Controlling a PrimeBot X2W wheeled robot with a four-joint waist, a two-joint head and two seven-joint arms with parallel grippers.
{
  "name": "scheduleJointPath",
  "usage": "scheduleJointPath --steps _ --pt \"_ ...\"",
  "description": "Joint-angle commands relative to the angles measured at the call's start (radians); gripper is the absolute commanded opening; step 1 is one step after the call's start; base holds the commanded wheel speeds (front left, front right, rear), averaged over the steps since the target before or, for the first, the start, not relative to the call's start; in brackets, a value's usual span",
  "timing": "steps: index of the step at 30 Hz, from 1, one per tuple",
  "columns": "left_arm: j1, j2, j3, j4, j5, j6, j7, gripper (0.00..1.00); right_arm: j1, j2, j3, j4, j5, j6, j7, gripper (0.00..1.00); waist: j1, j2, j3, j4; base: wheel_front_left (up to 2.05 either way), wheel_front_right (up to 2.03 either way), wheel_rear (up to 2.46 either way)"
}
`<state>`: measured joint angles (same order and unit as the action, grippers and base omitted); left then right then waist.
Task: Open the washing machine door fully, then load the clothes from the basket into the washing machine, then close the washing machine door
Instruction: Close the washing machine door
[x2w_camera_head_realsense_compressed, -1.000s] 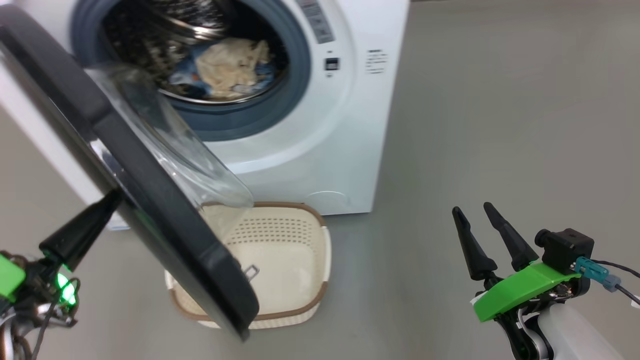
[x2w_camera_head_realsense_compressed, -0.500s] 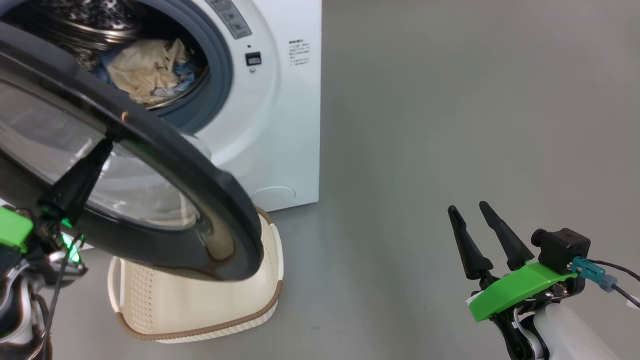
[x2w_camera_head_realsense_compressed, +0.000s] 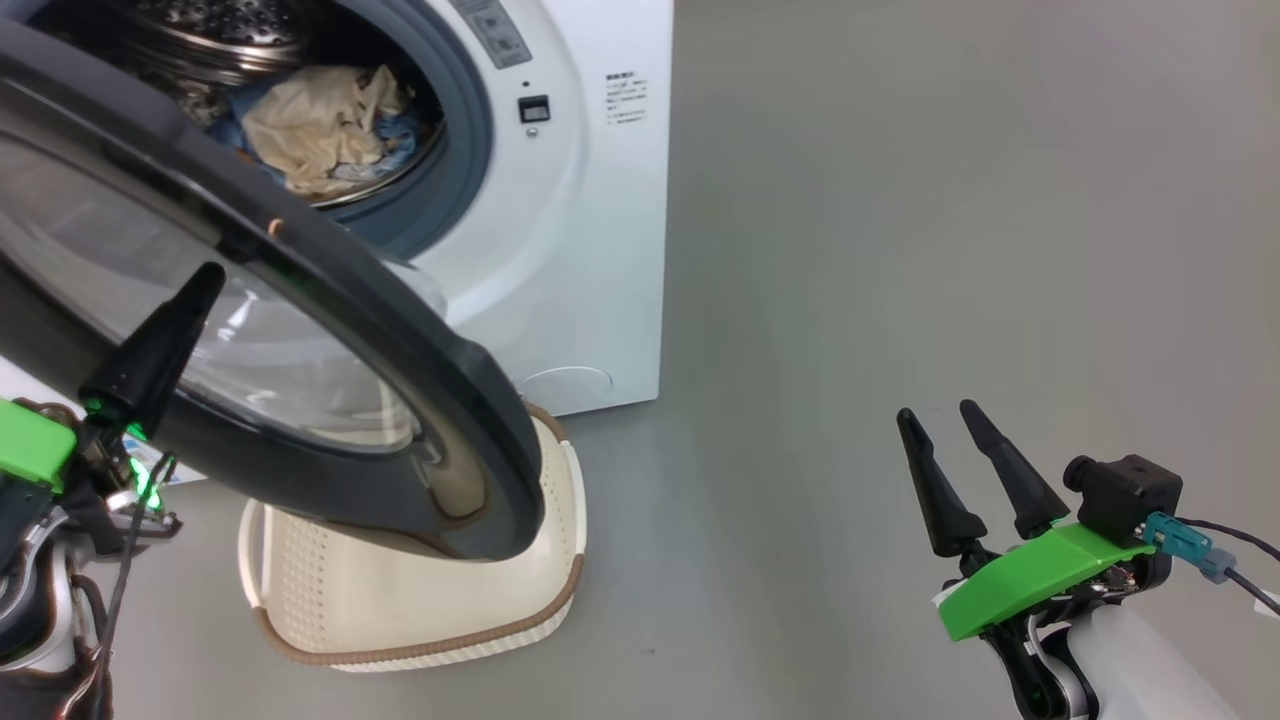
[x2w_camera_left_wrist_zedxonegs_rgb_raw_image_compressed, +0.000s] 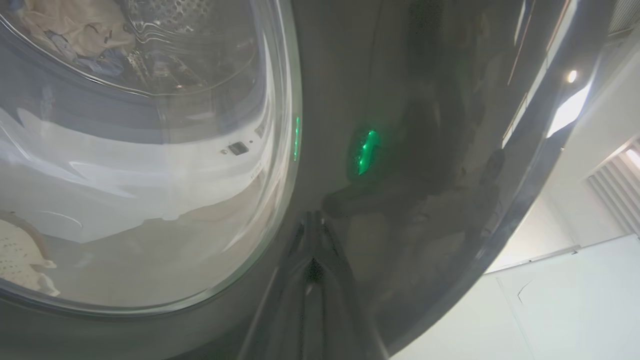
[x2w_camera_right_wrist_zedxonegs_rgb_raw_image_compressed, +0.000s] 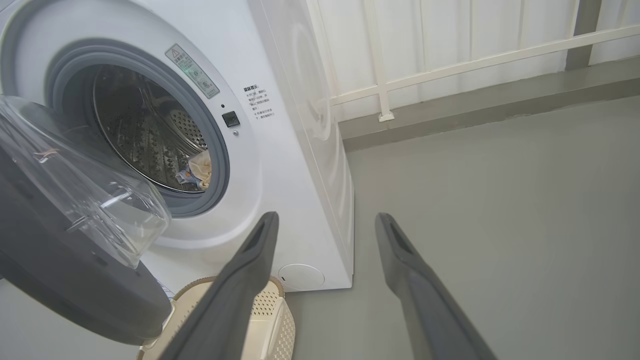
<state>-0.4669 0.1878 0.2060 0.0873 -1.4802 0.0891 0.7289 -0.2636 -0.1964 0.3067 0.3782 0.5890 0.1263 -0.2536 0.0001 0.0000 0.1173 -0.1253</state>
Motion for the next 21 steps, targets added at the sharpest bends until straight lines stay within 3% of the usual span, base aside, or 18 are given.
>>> scheduleJointPath --steps 1,7,8,9,10,16,21 --pt "-0.029 0.044 0.028 -0.036 0.023 -0.01 -0.007 0.0 -0.014 -0.007 0.012 -0.02 -0.018 0.004 -0.008 1.0 -0.0001 0.0 -0.004 0.015 0.0 0.0 0.0" --pt "0.0 0.075 0.04 -0.068 0.077 -0.034 -0.042 0.0 -0.014 -0.012 0.013 -0.021 -0.017 0.004 -0.008 1.0 -0.0001 0.0 -0.004 0.039 0.0 0.0 0.0" --pt "0.009 0.081 0.042 -0.072 0.091 -0.044 -0.051 0.11 -0.014 -0.012 0.013 -0.022 -0.018 0.004 -0.008 1.0 -0.0001 0.0 -0.003 0.042 0.0 0.0 0.0" --pt "0.018 0.086 0.043 -0.077 0.105 -0.054 -0.062 0.44 -0.013 -0.013 0.013 -0.023 -0.018 0.004 -0.008 1.0 -0.0001 0.0 -0.002 0.046 0.0 0.0 0.0" --pt "0.028 0.092 0.042 -0.081 0.12 -0.065 -0.07 1.0 -0.013 -0.013 0.012 -0.023 -0.018 0.004 -0.008 1.0 -0.0001 0.0 -0.002 0.049 0.0 0.0 0.0" --pt "0.092 0.119 0.03 -0.089 0.246 -0.15 -0.163 1.0 -0.016 -0.016 0.014 -0.021 -0.018 0.004 -0.008 1.0 -0.0001 0.0 -0.001 0.068 0.0 0.0 0.0" --pt "0.152 0.139 -0.008 -0.09 0.419 -0.196 -0.303 1.0 -0.02 -0.02 0.014 -0.022 -0.017 0.004 -0.008 1.0 -0.0001 0.0 -0.001 0.076 0.0 0.0 0.0"
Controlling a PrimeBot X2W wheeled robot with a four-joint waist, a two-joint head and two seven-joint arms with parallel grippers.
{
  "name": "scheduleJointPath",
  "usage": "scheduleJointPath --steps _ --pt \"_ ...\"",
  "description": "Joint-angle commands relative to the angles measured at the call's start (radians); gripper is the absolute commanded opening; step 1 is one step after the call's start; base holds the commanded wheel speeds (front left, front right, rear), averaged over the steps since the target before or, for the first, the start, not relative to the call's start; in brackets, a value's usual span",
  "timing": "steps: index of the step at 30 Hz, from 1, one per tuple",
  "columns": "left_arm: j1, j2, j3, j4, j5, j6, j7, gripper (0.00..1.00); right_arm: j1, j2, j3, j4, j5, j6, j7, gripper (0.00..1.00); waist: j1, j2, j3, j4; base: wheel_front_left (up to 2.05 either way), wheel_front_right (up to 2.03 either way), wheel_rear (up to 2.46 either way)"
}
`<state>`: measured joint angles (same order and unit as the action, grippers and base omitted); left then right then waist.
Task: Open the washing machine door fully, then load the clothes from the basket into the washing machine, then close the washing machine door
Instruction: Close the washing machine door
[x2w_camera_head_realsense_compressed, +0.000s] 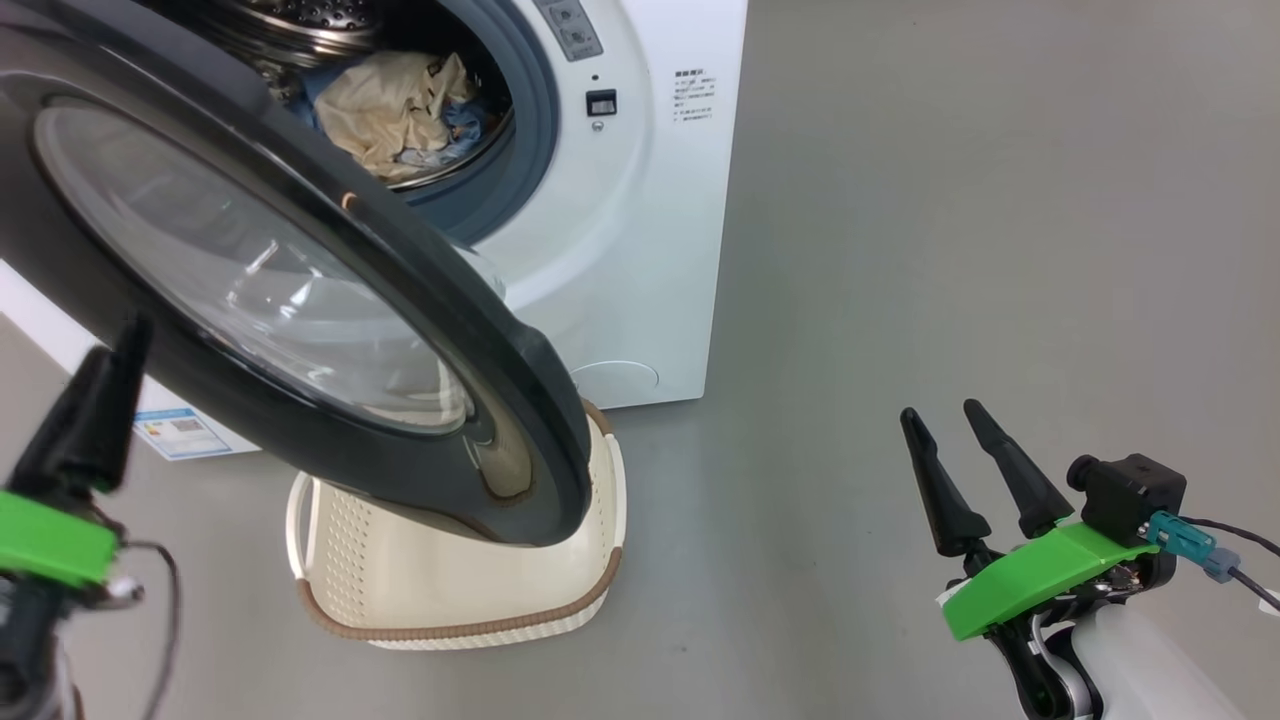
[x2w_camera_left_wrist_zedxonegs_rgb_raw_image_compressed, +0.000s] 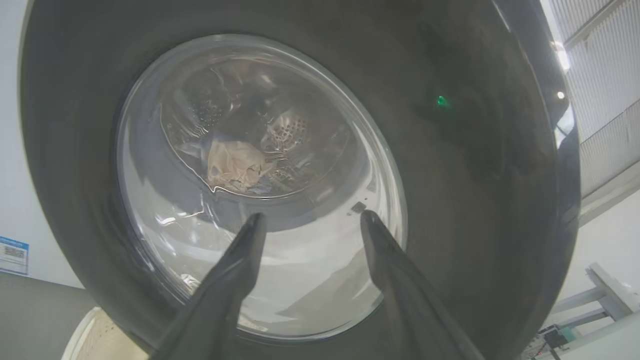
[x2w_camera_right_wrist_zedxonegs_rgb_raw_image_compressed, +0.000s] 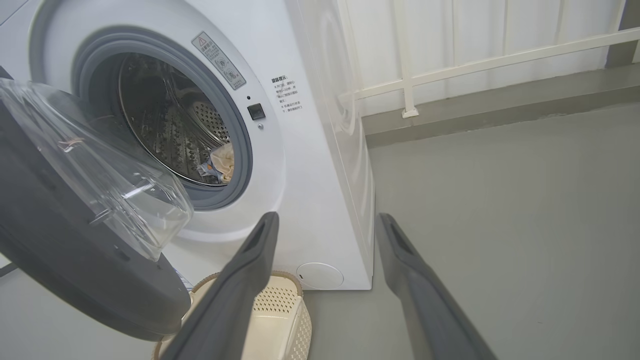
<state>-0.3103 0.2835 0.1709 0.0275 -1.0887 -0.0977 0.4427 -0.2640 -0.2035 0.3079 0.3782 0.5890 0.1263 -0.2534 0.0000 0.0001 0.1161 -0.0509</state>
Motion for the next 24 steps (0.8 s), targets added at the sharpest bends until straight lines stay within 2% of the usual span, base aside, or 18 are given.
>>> scheduleJointPath --steps 1,4,9,18,24 --pt "0.009 0.052 0.014 -0.029 0.07 -0.014 -0.046 1.0 -0.019 -0.013 0.012 -0.024 -0.017 0.004 -0.008 1.0 0.0 -0.0001 0.001 0.003 0.0 0.0 0.0" --pt "0.046 0.056 -0.022 -0.02 0.168 -0.024 -0.143 1.0 -0.017 -0.016 0.012 -0.026 -0.018 0.004 -0.008 1.0 0.0 -0.0001 0.005 0.006 0.0 0.0 0.0" --pt "0.096 0.01 -0.045 0.017 0.172 -0.03 -0.259 1.0 -0.019 -0.016 0.016 -0.026 -0.019 0.004 -0.008 1.0 0.0 -0.0001 0.008 0.006 0.0 0.0 0.0" --pt "0.169 0.048 -0.111 0.104 0.356 -0.032 -0.512 1.0 -0.02 -0.023 0.025 -0.021 -0.014 0.004 -0.008 1.0 0.0 -0.0001 0.006 -0.003 0.0 0.0 0.0" --pt "0.188 0.052 -0.135 0.156 0.471 -0.007 -0.626 1.0 -0.018 -0.025 0.027 -0.018 -0.013 0.004 -0.008 1.0 0.0 -0.0001 -0.002 -0.007 0.0 0.0 0.0"
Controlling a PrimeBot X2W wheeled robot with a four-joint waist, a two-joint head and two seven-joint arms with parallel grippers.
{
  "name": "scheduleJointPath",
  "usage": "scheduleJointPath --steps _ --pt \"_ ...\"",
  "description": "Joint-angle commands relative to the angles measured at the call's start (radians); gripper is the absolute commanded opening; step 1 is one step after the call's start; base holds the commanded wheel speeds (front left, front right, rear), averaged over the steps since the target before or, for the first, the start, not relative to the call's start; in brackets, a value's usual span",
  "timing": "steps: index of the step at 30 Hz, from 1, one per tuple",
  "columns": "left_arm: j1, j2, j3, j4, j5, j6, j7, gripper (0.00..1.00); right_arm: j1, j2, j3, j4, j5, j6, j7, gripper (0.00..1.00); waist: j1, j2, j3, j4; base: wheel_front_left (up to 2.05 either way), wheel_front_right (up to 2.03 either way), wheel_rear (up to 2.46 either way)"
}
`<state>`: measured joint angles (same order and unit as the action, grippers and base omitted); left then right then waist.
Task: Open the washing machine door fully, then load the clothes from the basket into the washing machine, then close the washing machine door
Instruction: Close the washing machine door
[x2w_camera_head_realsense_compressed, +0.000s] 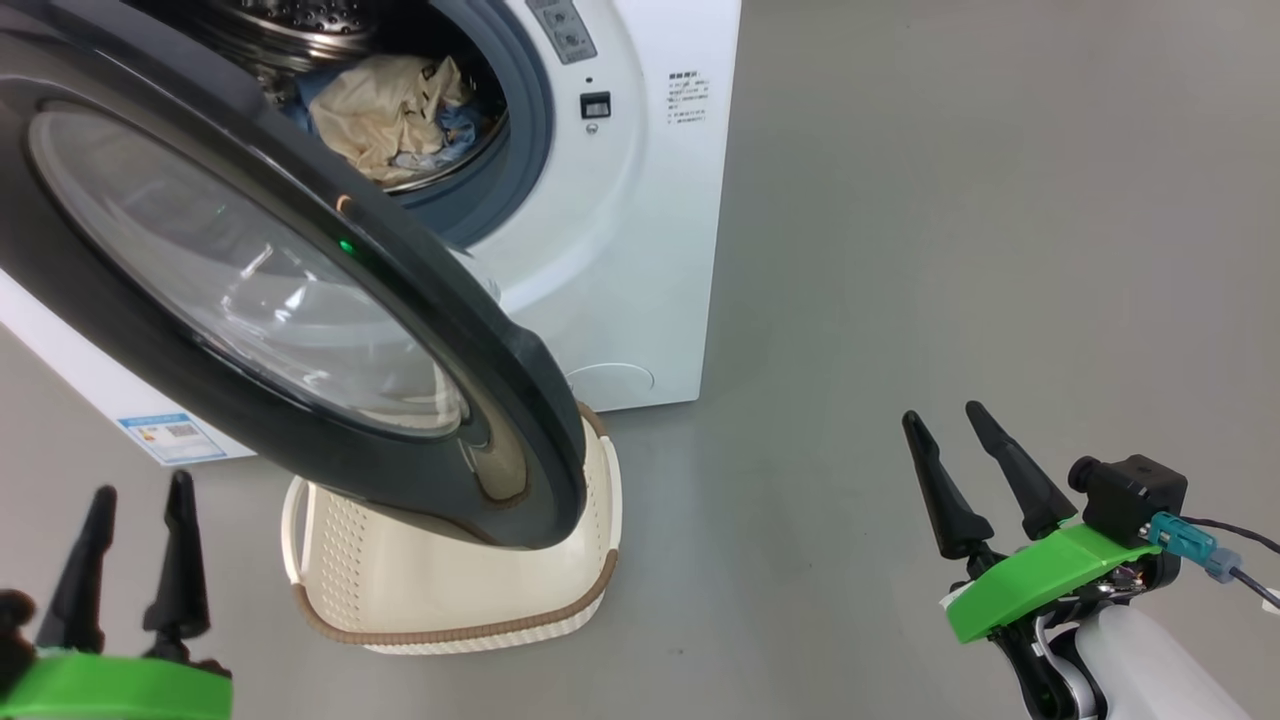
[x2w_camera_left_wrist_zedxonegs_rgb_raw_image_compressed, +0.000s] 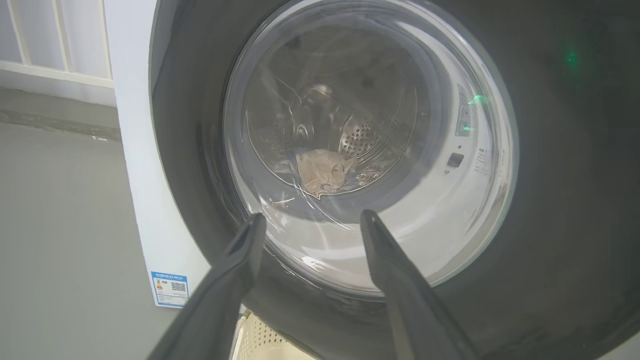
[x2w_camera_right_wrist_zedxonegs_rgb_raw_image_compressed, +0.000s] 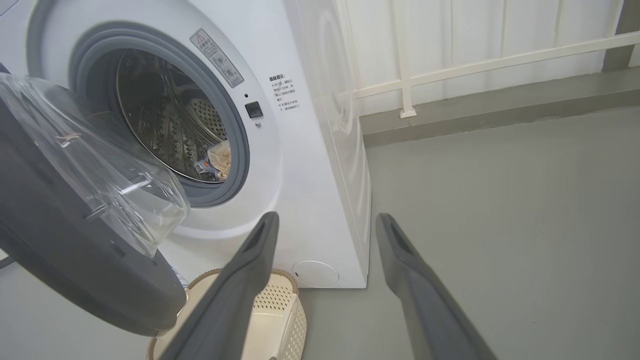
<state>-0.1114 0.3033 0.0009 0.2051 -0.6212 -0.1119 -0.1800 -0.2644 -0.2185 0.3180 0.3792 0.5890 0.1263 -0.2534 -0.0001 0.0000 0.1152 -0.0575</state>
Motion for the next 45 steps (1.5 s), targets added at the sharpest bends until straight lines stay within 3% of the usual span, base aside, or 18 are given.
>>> scheduleJointPath --steps 1,9,23,44,45 --pt "-0.007 0.033 0.028 -0.009 0.021 0.01 -0.016 1.0 -0.017 -0.01 0.018 -0.018 -0.013 0.004 -0.008 1.0 0.0001 0.0 -0.002 -0.001 0.0 0.0 0.0" --pt "0.01 -0.005 0.038 0.031 0.077 0.009 -0.076 1.0 -0.013 -0.018 0.016 -0.021 -0.018 0.004 -0.008 1.0 0.0001 0.0 -0.012 -0.002 0.0 0.0 0.0" --pt "0.008 -0.066 0.083 0.019 0.158 -0.009 -0.082 1.0 -0.013 -0.029 -0.007 -0.037 -0.056 0.004 -0.008 1.0 0.0001 0.0 -0.01 0.012 0.0 0.0 0.0" --pt "-0.001 -0.094 0.108 0.043 0.175 -0.018 -0.082 1.0 -0.009 -0.027 -0.03 -0.067 -0.081 0.004 -0.008 1.0 0.0001 0.0 -0.009 0.017 0.0 0.0 0.0" --pt "-0.002 -0.096 0.109 0.044 0.174 -0.018 -0.082 1.0 -0.008 -0.027 -0.032 -0.068 -0.081 0.004 -0.008 0.95 0.0001 0.0 -0.01 0.018 0.0 0.0 0.0"
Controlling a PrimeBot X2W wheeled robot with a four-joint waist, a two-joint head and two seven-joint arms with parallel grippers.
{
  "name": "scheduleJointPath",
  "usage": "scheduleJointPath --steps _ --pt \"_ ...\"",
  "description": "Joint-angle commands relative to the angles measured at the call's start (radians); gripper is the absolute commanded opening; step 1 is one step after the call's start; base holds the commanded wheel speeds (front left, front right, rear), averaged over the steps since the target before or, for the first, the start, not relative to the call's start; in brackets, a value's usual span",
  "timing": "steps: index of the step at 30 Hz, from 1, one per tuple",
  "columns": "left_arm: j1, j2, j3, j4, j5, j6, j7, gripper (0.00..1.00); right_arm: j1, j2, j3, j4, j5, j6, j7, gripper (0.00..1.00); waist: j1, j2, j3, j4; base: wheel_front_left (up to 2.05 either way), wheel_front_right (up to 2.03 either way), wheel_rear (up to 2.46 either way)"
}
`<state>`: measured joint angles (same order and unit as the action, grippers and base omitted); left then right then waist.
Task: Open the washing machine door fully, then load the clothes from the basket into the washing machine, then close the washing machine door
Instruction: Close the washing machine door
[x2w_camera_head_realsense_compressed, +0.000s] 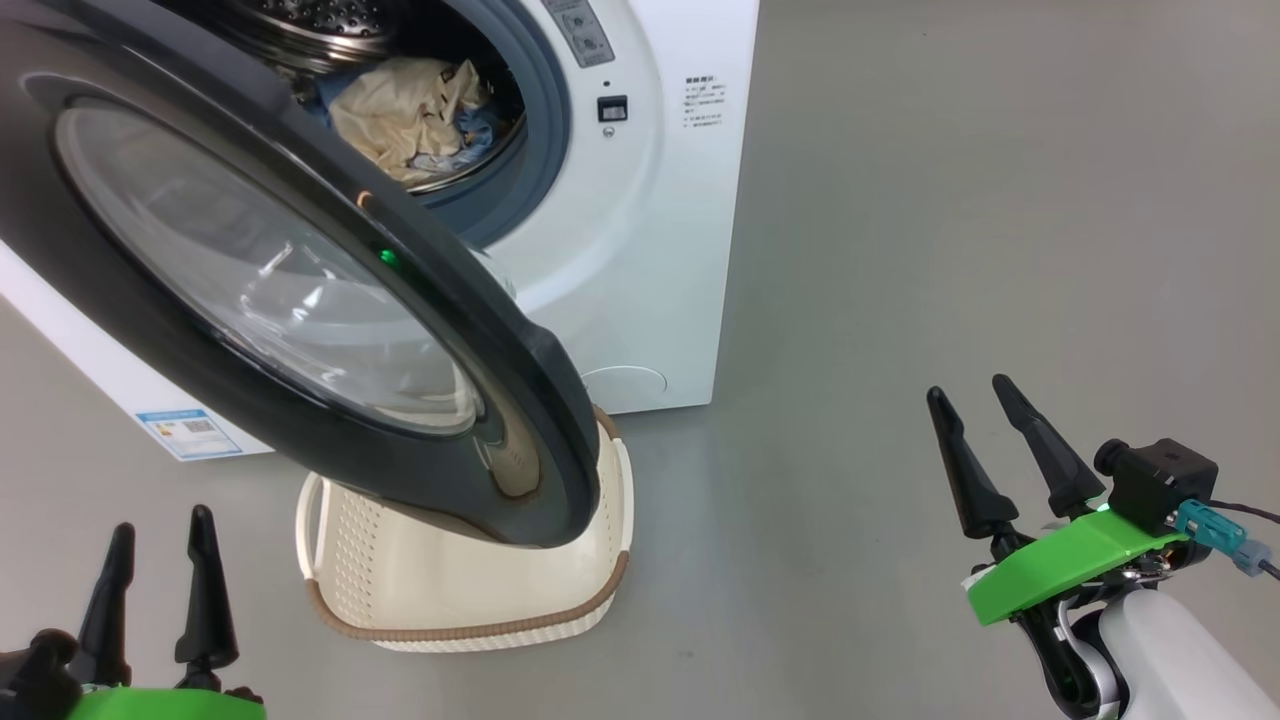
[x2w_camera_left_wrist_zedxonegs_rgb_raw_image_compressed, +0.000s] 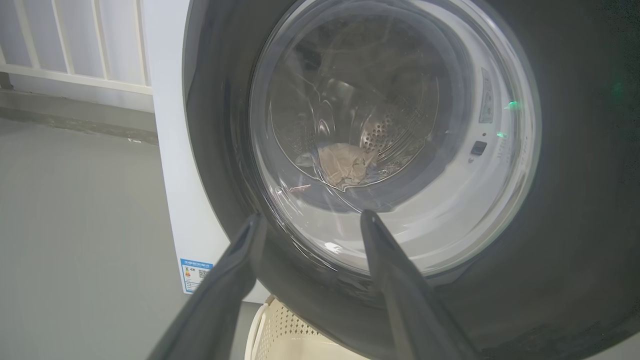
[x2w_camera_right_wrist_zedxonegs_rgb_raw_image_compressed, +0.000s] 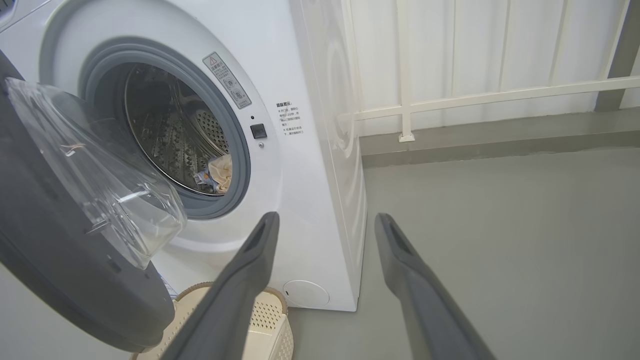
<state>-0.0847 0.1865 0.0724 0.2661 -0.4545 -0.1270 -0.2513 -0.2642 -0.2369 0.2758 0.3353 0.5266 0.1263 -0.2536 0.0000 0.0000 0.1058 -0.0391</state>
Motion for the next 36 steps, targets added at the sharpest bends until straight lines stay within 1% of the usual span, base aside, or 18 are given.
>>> scheduleJointPath --steps 1,2,3,4,5,12,18,25,27,32,36 --pt "-0.029 0.018 0.035 -0.017 0.004 -0.003 -0.01 1.0 -0.007 -0.008 0.008 -0.028 -0.019 0.004 -0.008 0.64 0.0 0.0 -0.002 0.004 0.0 0.0 0.0" --pt "-0.029 0.017 0.033 -0.017 0.002 -0.003 -0.01 1.0 -0.007 -0.007 0.007 -0.031 -0.018 0.004 -0.008 0.45 0.0 0.0 -0.004 0.006 0.0 0.0 0.0" --pt "-0.029 0.017 0.031 -0.018 0.0 -0.003 -0.01 1.0 -0.006 -0.006 0.008 -0.036 -0.018 0.004 -0.008 0.34 0.0 0.0 -0.004 0.008 0.0 0.0 0.0" --pt "-0.028 0.018 0.029 -0.017 -0.002 -0.003 -0.01 1.0 -0.006 -0.005 0.008 -0.041 -0.017 0.004 -0.008 0.16 0.0 0.0 -0.006 0.011 0.0 0.0 0.0" --pt "-0.029 0.018 0.028 -0.018 -0.006 -0.003 -0.01 1.0 -0.004 -0.001 0.007 -0.055 -0.009 0.004 -0.008 0.0 0.0 0.0 -0.008 0.017 0.0 0.0 0.0" --pt "-0.028 0.012 0.012 -0.029 -0.037 -0.004 -0.01 1.0 -0.004 -0.002 0.016 -0.132 -0.002 0.004 -0.008 0.0 0.0 0.0 -0.016 0.047 0.0 0.0 0.0" --pt "-0.024 0.003 0.002 -0.03 -0.049 -0.004 -0.01 1.0 -0.015 0.017 0.032 -0.257 0.005 0.004 -0.008 0.0 0.0 0.0 -0.023 0.081 0.0 0.0 0.0" --pt "-0.024 -0.01 -0.021 -0.029 -0.063 -0.004 -0.01 1.0 -0.038 0.019 0.077 -0.416 -0.028 0.004 -0.008 0.0 0.0 0.0 -0.028 0.125 0.0 0.0 0.0" --pt "-0.025 -0.017 -0.022 -0.026 -0.076 -0.004 -0.01 1.0 -0.039 0.034 0.089 -0.463 -0.004 0.004 -0.008 0.0 0.0 0.0 -0.027 0.137 0.0 0.0 0.0" --pt "-0.029 -0.021 -0.04 -0.028 -0.099 -0.004 -0.01 1.0 -0.065 0.023 0.195 -0.547 0.006 0.004 -0.008 0.0 0.0 0.0 -0.023 0.166 0.0 0.0 0.0" --pt "-0.031 -0.022 -0.047 -0.029 -0.104 -0.004 -0.01 1.0 -0.085 0.007 0.299 -0.554 0.021 0.004 -0.008 0.0 0.0 0.0 -0.023 0.187 0.0 0.0 0.0"
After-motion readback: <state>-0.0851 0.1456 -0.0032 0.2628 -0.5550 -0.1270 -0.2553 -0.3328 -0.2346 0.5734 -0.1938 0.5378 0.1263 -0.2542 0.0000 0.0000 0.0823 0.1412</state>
